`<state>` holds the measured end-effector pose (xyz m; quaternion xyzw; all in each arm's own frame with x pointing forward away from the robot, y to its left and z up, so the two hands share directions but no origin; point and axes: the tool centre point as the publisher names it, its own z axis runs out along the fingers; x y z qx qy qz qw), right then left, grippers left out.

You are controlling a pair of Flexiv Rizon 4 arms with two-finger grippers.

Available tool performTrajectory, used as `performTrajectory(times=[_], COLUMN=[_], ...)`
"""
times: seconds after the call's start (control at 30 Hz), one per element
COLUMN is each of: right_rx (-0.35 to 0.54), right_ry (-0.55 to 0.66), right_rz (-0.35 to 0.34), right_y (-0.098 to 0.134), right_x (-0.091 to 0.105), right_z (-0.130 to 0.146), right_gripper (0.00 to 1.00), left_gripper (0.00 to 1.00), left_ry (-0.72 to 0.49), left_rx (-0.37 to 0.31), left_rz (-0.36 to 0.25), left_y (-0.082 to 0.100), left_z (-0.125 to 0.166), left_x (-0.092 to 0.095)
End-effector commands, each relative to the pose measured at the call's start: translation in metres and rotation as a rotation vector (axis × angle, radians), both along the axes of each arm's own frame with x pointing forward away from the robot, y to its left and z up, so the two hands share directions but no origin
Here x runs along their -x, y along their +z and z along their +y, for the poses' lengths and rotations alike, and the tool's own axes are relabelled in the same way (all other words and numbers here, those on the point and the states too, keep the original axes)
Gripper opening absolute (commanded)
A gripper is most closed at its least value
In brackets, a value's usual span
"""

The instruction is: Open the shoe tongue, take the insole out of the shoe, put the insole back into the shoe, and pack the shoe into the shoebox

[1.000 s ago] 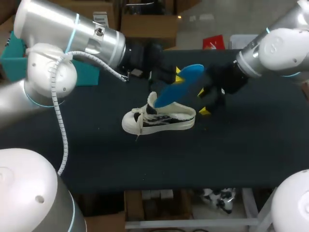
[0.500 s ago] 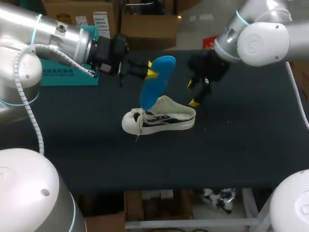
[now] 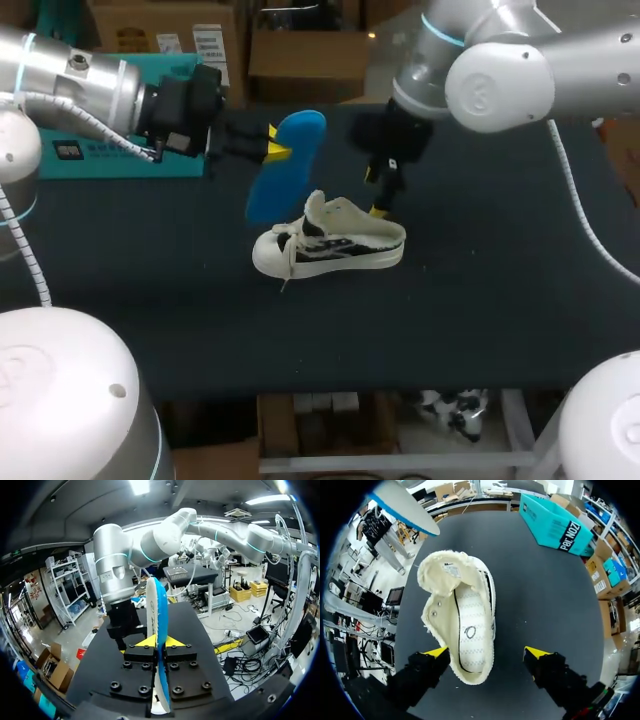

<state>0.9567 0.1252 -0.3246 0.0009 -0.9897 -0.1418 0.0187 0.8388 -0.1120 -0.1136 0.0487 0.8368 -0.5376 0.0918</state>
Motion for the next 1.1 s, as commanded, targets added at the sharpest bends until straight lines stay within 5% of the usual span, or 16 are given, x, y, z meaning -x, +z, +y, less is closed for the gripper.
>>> performTrajectory(times=[0.03, 0.47, 0.67, 0.8, 0.83, 1.1], right_rx=[0.148, 0.249, 0.287, 0.294, 0.298, 0.293], right_ry=[0.003, -0.01, -0.032, -0.036, -0.037, -0.037], right_rz=[-0.003, -0.035, -0.044, -0.04, -0.04, -0.058], right_y=[-0.002, -0.009, -0.013, -0.018, -0.018, -0.02], right_x=[0.001, 0.006, 0.008, 0.006, 0.006, 0.004], right_z=[0.012, 0.041, 0.043, 0.044, 0.045, 0.046], right_gripper=[1.0, 1.0, 0.7, 0.27, 0.03, 0.0], left_gripper=[0.0, 0.0, 0.0, 0.0, 0.0, 0.0], left_ry=[0.039, 0.159, 0.176, 0.184, 0.186, 0.198], left_rx=[-0.003, -0.054, -0.074, -0.084, -0.085, -0.09], left_rz=[-0.004, 0.024, 0.032, 0.036, 0.037, 0.046], left_y=[-0.001, -0.009, -0.012, -0.015, -0.015, -0.02], left_z=[0.018, 0.062, 0.067, 0.07, 0.071, 0.076], left_x=[0.011, 0.013, 0.014, 0.015, 0.014, 0.013])
